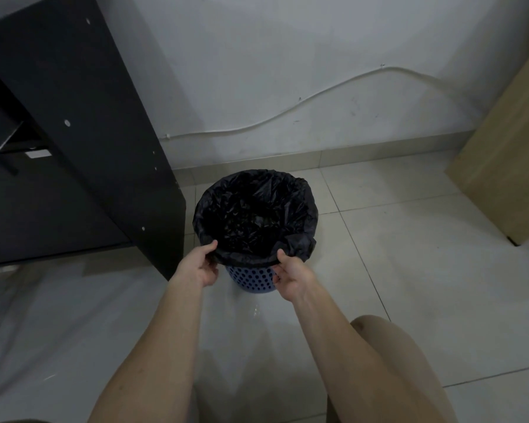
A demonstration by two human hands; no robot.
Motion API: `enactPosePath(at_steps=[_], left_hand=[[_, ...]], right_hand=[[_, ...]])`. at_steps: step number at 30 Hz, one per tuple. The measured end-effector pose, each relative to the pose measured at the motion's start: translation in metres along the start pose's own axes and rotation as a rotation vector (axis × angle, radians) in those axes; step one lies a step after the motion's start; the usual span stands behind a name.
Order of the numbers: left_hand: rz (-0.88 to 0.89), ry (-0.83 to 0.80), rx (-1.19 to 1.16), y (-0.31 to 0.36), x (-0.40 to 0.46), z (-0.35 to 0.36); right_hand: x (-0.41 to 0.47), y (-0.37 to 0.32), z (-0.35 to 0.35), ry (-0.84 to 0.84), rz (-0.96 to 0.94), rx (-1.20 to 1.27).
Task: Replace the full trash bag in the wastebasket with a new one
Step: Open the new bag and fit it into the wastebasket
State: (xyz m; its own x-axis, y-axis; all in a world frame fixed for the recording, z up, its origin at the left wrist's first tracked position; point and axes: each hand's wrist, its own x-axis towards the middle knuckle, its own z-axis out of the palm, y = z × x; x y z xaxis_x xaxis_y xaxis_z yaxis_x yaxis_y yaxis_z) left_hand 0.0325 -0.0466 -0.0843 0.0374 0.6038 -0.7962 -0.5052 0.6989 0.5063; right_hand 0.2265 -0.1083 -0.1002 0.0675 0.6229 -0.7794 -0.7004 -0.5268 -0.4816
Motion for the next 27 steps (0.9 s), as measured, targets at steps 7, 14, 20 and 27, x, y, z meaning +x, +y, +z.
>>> enactPosePath(at_steps=[7,14,20,27], left_hand=[[-0.057,0.009,-0.033,0.001,-0.002,0.007],[0.173,0.096,-0.243,-0.022,-0.01,-0.001],[0.132,-0.086,-0.173,-0.067,-0.024,0.034],[0.141,-0.021,-0.311,-0.064,-0.018,0.03]], right_hand=[[-0.004,-0.002,0.0,-0.013,-0.003,-0.015],[-0.004,0.001,0.006,0.017,-0.051,-0.011],[-0.011,0.022,0.018,0.04,-0.063,-0.021],[-0.018,0.028,0.025,0.006,-0.039,0.087]])
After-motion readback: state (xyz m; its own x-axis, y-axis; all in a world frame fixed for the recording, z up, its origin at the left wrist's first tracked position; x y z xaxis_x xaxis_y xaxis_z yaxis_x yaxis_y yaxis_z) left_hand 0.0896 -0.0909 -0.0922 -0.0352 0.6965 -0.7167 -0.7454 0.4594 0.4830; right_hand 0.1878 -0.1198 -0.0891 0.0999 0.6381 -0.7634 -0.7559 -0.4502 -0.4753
